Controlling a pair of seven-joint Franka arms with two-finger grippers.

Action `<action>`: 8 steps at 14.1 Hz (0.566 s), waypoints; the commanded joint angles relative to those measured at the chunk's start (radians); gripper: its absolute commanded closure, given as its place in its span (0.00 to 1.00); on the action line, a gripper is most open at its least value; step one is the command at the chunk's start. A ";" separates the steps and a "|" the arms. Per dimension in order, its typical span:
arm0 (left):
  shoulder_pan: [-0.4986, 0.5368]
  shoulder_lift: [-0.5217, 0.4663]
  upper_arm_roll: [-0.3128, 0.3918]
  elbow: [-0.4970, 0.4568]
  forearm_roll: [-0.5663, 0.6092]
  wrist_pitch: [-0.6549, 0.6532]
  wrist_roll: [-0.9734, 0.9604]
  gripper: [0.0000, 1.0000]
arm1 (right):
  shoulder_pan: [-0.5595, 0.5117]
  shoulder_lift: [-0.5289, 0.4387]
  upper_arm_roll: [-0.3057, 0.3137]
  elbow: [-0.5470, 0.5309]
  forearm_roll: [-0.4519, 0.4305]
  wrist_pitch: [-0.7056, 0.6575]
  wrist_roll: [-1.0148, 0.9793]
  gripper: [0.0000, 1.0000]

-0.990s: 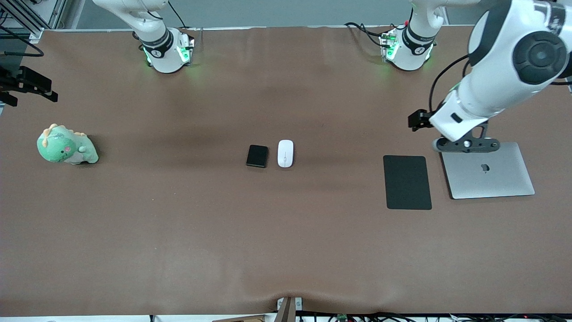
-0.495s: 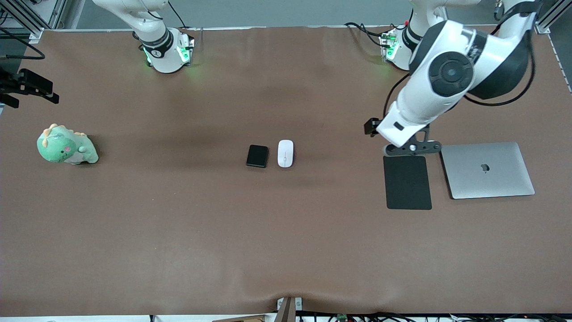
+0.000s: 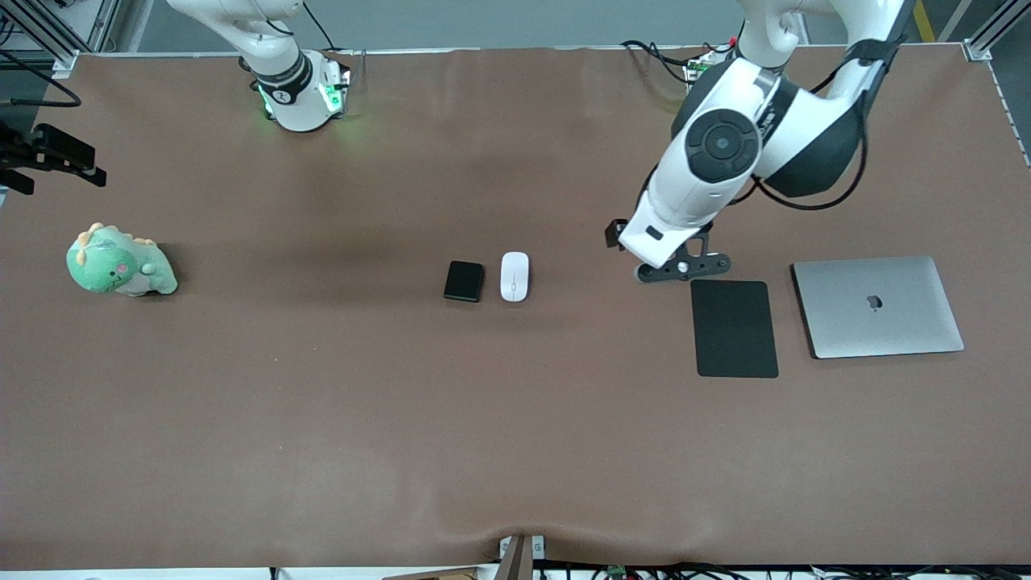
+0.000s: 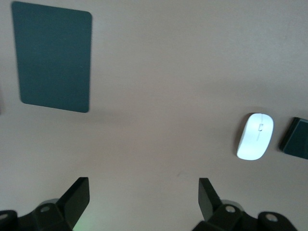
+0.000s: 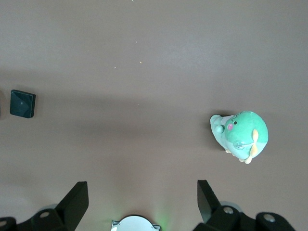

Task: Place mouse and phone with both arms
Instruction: 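Move the left gripper over the white mouse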

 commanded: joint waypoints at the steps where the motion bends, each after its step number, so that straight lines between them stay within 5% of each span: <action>1: -0.028 0.034 -0.002 0.011 0.024 0.050 -0.058 0.00 | -0.019 0.009 0.010 0.019 0.011 -0.010 -0.012 0.00; 8: -0.104 0.118 0.000 0.021 0.070 0.153 -0.168 0.00 | -0.019 0.009 0.010 0.019 0.011 -0.010 -0.012 0.00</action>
